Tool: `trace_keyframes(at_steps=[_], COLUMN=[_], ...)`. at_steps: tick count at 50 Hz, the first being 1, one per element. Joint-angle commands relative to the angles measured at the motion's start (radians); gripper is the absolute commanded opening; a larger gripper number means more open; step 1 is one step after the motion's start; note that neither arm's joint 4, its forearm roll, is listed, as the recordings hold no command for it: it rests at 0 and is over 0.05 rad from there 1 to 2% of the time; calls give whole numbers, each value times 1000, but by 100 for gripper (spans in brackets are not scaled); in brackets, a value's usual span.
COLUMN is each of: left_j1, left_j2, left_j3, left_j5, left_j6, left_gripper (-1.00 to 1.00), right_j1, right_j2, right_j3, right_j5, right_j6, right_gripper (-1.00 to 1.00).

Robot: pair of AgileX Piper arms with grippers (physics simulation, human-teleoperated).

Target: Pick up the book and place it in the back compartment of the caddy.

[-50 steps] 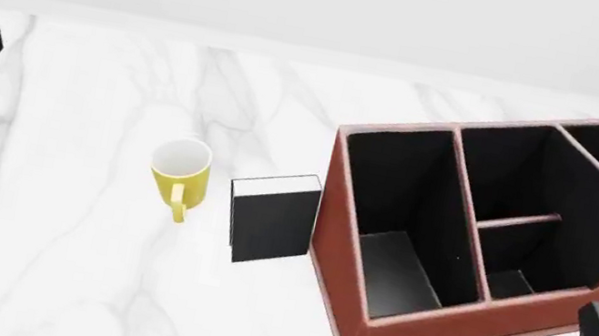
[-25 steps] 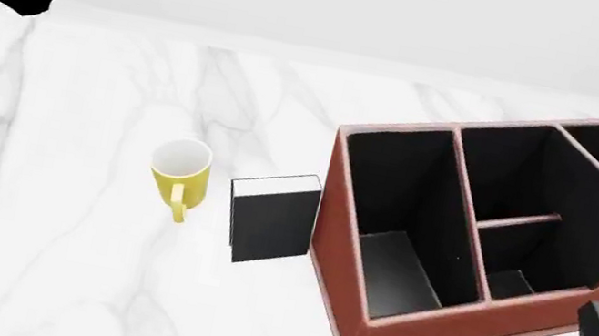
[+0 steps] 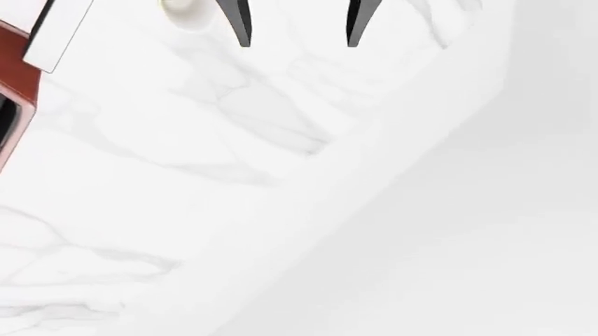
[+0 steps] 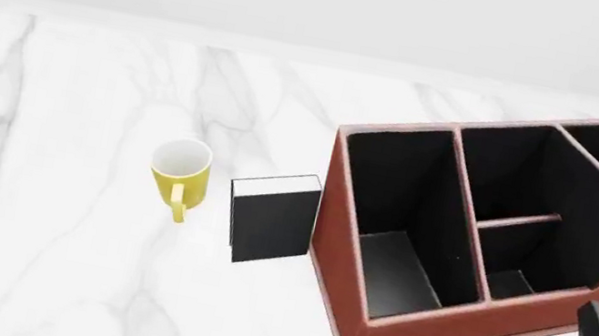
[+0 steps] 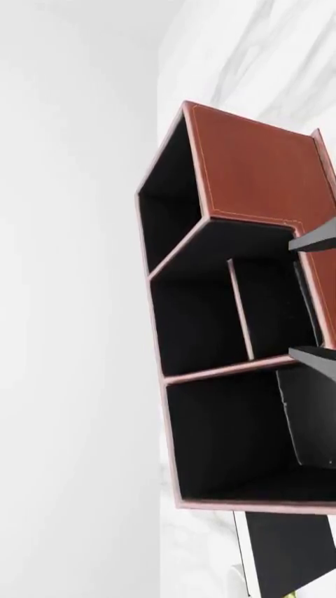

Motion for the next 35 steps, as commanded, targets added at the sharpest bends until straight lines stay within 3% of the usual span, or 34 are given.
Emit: trace_keyframes(at_steps=[1,11,21,35], left_j1=[-61,-123,-91,-124], left_j2=[106,125,178,227], left_j3=[-14,22,29,107], left_j5=[-11,-5,-18,-54], left_j6=[19,-18,-38,-40], left_gripper=[100,100,100,100], right_j1=[0,1,1,-1], right_j2=[1,0,-3,3], right_j3=[0,0,0,1], right_j5=[0,1,2,-2], right_j6=[1,1,0,1], right_gripper=[100,100,100,100])
